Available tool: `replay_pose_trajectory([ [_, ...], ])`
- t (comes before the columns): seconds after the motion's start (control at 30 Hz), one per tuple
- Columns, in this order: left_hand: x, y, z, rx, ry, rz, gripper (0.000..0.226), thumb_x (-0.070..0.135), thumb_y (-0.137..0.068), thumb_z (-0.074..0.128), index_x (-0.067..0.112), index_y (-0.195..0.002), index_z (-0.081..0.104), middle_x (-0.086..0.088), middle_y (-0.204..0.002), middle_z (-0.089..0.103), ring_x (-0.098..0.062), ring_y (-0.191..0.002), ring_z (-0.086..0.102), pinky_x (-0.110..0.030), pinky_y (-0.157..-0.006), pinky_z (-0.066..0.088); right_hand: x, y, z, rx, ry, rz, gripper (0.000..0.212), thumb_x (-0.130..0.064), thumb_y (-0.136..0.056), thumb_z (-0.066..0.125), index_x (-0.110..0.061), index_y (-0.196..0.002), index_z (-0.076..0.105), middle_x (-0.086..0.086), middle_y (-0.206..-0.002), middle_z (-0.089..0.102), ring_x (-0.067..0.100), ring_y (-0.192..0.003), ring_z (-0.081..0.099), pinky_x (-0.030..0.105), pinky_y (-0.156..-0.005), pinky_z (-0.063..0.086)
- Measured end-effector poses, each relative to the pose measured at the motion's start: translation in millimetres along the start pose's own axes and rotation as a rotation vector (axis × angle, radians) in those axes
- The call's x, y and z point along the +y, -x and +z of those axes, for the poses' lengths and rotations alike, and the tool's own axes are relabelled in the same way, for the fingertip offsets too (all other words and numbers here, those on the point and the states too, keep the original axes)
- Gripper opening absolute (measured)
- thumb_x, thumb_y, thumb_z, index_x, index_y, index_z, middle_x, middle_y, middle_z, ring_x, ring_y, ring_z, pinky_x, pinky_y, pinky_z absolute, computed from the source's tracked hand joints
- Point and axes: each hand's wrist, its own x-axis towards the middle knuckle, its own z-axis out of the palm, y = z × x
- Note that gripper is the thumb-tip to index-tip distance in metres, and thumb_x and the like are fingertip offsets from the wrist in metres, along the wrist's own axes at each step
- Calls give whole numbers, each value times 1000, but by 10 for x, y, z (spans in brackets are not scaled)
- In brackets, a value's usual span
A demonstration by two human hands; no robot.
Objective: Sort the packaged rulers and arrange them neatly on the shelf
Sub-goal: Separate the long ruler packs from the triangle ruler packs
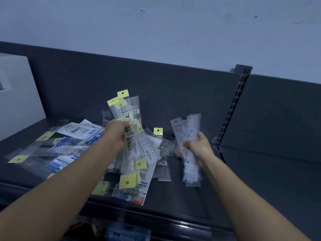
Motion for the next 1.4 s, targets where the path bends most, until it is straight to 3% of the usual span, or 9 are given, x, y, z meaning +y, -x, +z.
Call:
replay_pose_trajectory([
  [0.1, -23, 21, 8, -30, -6, -11, 14, 2, -95, 50, 3, -109, 55, -8, -81, 62, -21, -66, 62, -39, -62, 54, 8, 7, 45, 38, 44, 13, 29, 11, -85, 59, -16, -92, 50, 17, -99, 66, 37, -85, 67, 53, -77, 57],
  [0.27, -170, 64, 38, -88, -104, -72, 10, 2, -97, 48, 5, -91, 54, -9, -78, 62, -23, -66, 61, -37, -58, 49, 87, 101, 261, -62, 308, 121, 24, 9, -81, 64, -7, -91, 49, 11, -79, 60, 22, -64, 61, 25, -49, 51],
  [0.37, -294, 72, 22, -82, -175, -97, 11, 1, -97, 47, 4, -90, 56, -12, -81, 63, -25, -68, 61, -37, -57, 49, 113, 21, 343, -67, 374, 155, 21, 4, -80, 68, -5, -89, 51, 15, -91, 64, 27, -79, 67, 35, -67, 57],
  [0.5, -393, 33, -10, -45, -237, -114, 9, 1, -96, 48, 3, -93, 56, -14, -83, 63, -29, -70, 62, -38, -58, 49, 82, -68, 438, -76, 140, 213, 19, 15, -80, 62, -3, -77, 55, 13, -72, 59, 25, -60, 59, 31, -53, 52],
  [0.63, -415, 16, -55, -11, -283, -119, 7, 1, -95, 49, 1, -99, 55, -15, -81, 61, -28, -67, 60, -36, -57, 48, 150, -187, 508, -70, -88, 310, 21, 21, -82, 50, 1, -76, 54, 19, -80, 61, 33, -73, 63, 51, -82, 55],
  [0.77, -437, 5, -91, -2, -309, -122, 11, 0, -95, 50, 2, -104, 57, -18, -89, 64, -31, -73, 63, -41, -64, 53, 152, -301, 588, -52, -183, 350, 17, 17, -86, 49, 2, -89, 57, 18, -87, 63, 34, -83, 64, 51, -89, 53],
  [1.13, -418, -14, -91, -40, -368, -157, 22, 1, -93, 52, 4, -115, 54, -21, -107, 65, -34, -92, 63, -50, -87, 51, 113, -422, 729, -126, -277, 407, 14, 2, -90, 61, -3, -77, 58, 8, -72, 61, 19, -52, 62, 35, -65, 57],
  [1.23, -418, -11, -86, -51, -373, -154, 9, -1, -94, 50, 4, -98, 55, -20, -92, 64, -30, -78, 62, -45, -79, 52, 116, -416, 770, -135, -269, 387, 3, 1, -88, 63, -1, -90, 61, 10, -75, 63, 24, -65, 60, 44, -79, 54],
  [1.4, -400, -7, -99, -65, -386, -145, 11, -2, -95, 48, 4, -98, 56, -17, -87, 64, -28, -74, 60, -40, -73, 50, 132, -459, 756, -26, -301, 282, 31, 5, -86, 61, 2, -117, 58, 18, -93, 66, 31, -77, 65, 49, -87, 54],
])
